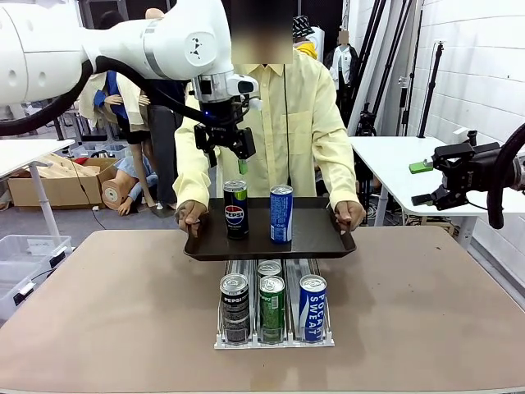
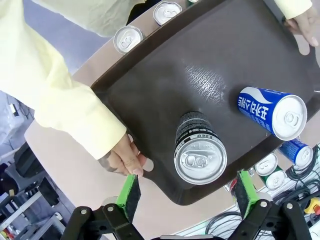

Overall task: Retrieve and hand over the desired beverage to the person.
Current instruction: Place the picked can on the Handle tray extended by the person.

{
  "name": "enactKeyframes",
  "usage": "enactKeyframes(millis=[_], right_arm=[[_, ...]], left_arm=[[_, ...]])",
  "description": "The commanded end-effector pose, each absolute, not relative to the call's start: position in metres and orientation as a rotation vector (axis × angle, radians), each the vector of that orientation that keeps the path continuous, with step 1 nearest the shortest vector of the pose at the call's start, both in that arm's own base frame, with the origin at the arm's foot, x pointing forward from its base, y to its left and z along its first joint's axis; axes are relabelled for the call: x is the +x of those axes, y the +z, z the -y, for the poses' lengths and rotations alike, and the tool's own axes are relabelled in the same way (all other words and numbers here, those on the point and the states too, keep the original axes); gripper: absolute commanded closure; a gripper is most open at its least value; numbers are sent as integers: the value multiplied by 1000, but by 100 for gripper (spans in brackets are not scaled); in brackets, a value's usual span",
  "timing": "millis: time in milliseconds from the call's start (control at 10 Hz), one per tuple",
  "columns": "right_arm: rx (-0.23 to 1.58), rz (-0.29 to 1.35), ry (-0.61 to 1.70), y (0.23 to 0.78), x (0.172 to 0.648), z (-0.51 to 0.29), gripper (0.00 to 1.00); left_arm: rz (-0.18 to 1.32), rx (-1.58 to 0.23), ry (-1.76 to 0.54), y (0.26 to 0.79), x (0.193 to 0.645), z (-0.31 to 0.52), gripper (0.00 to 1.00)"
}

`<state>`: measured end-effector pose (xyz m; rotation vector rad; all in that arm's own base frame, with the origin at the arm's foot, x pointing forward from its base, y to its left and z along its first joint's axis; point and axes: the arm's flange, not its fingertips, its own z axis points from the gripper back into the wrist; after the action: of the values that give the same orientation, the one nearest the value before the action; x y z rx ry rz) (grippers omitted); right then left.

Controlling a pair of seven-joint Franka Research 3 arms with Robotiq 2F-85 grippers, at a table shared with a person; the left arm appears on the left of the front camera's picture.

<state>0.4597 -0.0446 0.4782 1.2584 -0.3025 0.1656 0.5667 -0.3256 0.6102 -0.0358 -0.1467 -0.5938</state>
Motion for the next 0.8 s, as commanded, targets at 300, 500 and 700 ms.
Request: enactKeyframes(millis=[300, 500, 700], right_arm=[[1264, 303, 167, 478, 459, 44, 0], [1264, 303, 167, 478, 459, 44, 0], [1264, 303, 167, 478, 459, 44, 0]], left_arm=[[140, -35, -587, 606, 569, 326, 0], [140, -35, -587, 606, 569, 326, 0], [140, -35, -587, 606, 569, 326, 0]])
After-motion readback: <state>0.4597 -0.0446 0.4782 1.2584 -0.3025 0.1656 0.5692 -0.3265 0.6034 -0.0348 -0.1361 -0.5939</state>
